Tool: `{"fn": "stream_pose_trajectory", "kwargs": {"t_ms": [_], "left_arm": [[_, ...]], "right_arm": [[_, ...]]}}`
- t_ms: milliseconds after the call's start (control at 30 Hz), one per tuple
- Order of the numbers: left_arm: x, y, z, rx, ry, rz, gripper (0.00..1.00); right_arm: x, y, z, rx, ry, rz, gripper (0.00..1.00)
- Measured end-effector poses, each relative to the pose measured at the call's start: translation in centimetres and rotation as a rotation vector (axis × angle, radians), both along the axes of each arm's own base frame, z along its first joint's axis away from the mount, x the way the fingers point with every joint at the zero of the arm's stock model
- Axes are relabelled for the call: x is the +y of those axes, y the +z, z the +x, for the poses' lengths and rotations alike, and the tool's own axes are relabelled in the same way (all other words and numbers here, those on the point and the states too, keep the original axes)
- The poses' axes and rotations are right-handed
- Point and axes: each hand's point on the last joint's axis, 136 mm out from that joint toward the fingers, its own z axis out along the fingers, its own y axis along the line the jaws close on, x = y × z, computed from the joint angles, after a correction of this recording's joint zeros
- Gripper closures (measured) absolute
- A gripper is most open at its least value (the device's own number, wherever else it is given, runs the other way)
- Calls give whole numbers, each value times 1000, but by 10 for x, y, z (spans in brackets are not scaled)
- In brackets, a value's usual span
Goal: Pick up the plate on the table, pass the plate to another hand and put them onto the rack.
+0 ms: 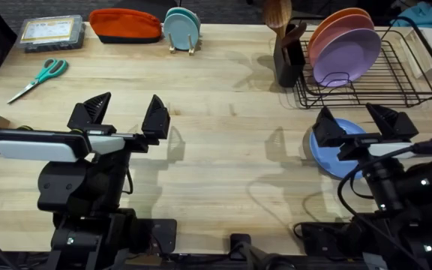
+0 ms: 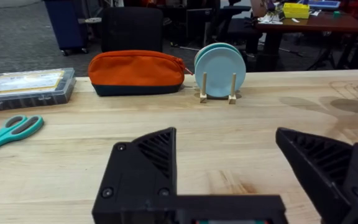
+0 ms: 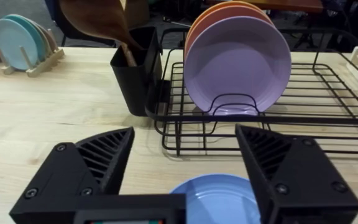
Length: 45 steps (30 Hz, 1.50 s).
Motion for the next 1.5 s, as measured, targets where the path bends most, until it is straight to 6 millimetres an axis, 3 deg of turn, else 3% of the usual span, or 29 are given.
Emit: {"fn": "stream_pose_trajectory", "kwargs": {"t_ms": [633, 833, 867, 900, 1167, 1333, 1500], "left_arm": [[0, 1, -2, 24, -1, 20, 7], [0, 25, -14, 97, -2, 29, 7], [0, 32, -16, 107, -2, 30, 8], [0, 52, -20, 132, -3, 31, 7], [-3, 108, -17, 183, -21, 33, 7], [-8, 135, -11, 230, -49, 29, 7], [-15, 150, -4, 298, -92, 21, 7]], "right_arm": [[-3, -5, -2, 42, -17, -2, 4], [-4, -16, -18, 194, -22, 7, 4], [-3, -13, -20, 200, -22, 10, 4], [-4, 13, -27, 178, -24, 13, 4], [-4, 88, -40, 144, -29, 30, 4], [-4, 123, -35, 151, -31, 40, 3], [-3, 138, -27, 232, -29, 47, 3]]}}
